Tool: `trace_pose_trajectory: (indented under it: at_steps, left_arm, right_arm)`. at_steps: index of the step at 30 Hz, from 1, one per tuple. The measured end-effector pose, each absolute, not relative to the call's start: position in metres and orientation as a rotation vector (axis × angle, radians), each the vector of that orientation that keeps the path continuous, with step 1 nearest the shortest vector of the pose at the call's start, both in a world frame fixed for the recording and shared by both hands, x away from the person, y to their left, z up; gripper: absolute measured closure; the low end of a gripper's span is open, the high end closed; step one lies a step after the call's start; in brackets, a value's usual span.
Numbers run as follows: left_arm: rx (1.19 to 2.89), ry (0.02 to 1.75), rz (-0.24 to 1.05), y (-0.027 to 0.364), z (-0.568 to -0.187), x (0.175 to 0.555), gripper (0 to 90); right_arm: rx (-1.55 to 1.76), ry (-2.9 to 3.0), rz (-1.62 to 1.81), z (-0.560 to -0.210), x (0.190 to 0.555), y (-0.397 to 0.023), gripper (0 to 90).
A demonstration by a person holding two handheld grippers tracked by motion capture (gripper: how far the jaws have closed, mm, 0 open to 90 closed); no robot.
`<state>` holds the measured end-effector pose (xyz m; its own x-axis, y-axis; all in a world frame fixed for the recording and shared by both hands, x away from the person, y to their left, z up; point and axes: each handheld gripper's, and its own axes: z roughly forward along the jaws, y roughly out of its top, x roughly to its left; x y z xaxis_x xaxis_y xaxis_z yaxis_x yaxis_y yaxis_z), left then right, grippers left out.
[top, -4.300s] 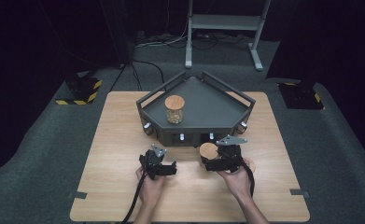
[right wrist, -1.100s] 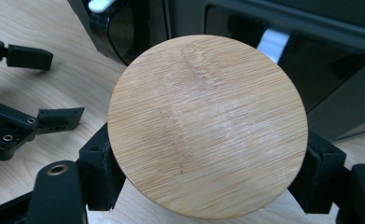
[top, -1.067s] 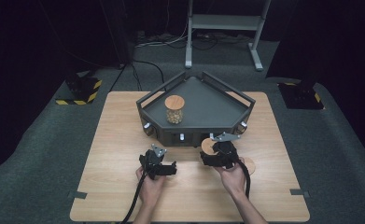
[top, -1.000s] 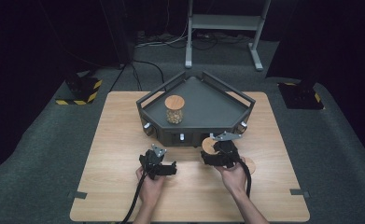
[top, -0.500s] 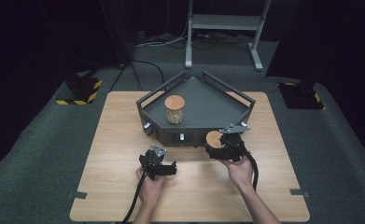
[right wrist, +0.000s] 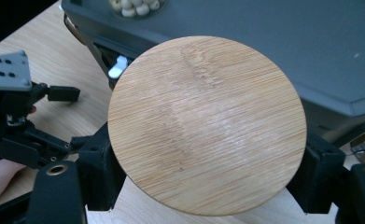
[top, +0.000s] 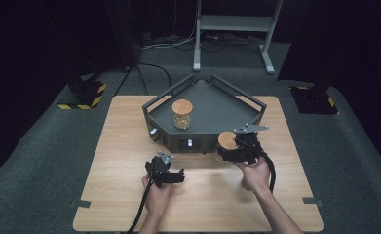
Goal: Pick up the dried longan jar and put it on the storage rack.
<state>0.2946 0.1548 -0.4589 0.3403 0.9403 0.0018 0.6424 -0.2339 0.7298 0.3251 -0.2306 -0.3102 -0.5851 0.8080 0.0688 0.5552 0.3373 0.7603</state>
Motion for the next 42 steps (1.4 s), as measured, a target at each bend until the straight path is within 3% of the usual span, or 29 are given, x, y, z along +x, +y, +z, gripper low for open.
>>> trace_pose_trajectory:
  at_steps: [19, 42]
  left_arm:
    - [1.969, 1.381, 0.600, 0.155, -0.459, 0.295, 2.2]
    - [1.971, 1.380, 0.600, 0.155, -0.459, 0.295, 2.2]
  right_arm:
    - [1.185, 2.281, 1.138, -0.268, 0.341, -0.238, 24.9]
    - [1.220, 2.246, 1.113, -0.262, 0.384, -0.226, 24.9]
